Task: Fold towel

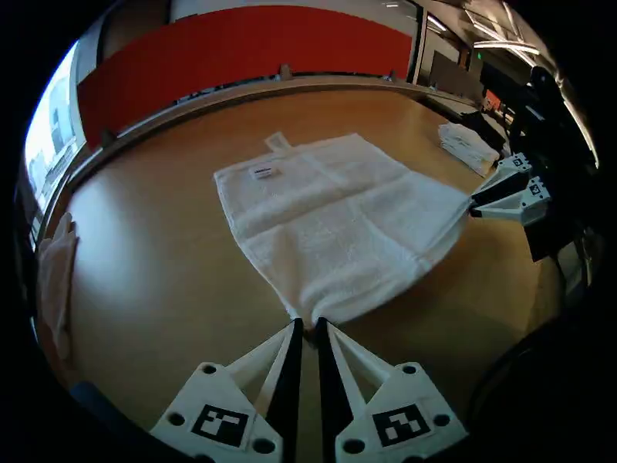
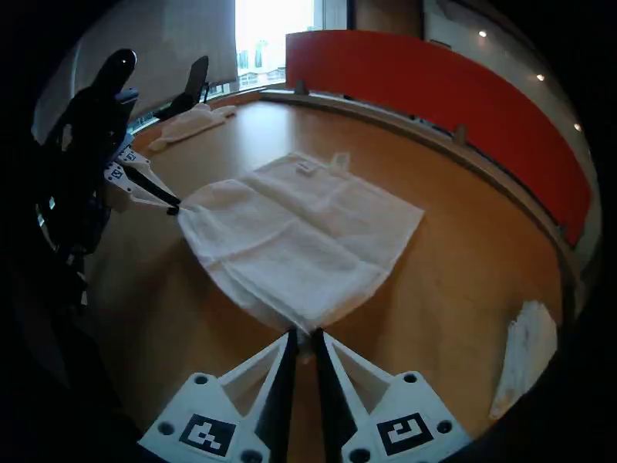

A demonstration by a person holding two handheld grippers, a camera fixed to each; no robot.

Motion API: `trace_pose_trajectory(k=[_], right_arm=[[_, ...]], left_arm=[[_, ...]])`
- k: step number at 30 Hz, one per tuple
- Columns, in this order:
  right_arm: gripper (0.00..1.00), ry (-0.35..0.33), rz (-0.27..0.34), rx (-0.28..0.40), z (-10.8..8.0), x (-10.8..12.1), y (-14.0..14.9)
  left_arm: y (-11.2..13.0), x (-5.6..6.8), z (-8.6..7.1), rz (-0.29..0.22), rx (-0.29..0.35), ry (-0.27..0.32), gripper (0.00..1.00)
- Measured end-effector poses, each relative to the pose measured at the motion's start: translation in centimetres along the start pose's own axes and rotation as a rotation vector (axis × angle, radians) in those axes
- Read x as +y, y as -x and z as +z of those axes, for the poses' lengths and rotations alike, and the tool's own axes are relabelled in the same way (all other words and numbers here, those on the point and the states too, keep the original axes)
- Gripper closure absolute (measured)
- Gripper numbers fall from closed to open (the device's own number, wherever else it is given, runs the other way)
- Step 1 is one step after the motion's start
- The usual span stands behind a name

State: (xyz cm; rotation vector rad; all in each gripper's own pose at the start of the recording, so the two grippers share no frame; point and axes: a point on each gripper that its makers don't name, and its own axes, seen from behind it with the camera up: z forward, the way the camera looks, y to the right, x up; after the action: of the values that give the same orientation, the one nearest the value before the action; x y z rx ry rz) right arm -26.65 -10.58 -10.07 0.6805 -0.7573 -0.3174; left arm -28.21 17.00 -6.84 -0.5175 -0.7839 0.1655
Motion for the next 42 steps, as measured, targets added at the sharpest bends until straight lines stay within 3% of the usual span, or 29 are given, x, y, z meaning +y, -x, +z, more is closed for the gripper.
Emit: trace_pose_trajectory(k=[15,30,36,42], right_arm=[[0.83,0.017,-0.019,0.068,-3.7,0.2,-3.6],[0.83,0.017,-0.023,0.094,-7.7,-0.6,-5.7],[0.83,0.016,-0.016,0.088,-8.4,-0.6,-5.6],[0.83,0.011,-0.023,0.08,-8.0,-0.4,-5.7]], left_arm=[[-2.8,0.6,-4.7,-0.077,0.031,-0.001,0.87],[-4.7,2.0,-9.7,-0.17,0.053,0.026,0.87],[-4.9,2.5,-10.3,-0.195,0.058,0.031,0.87],[-5.2,2.0,-9.7,-0.212,0.054,0.016,0.87]])
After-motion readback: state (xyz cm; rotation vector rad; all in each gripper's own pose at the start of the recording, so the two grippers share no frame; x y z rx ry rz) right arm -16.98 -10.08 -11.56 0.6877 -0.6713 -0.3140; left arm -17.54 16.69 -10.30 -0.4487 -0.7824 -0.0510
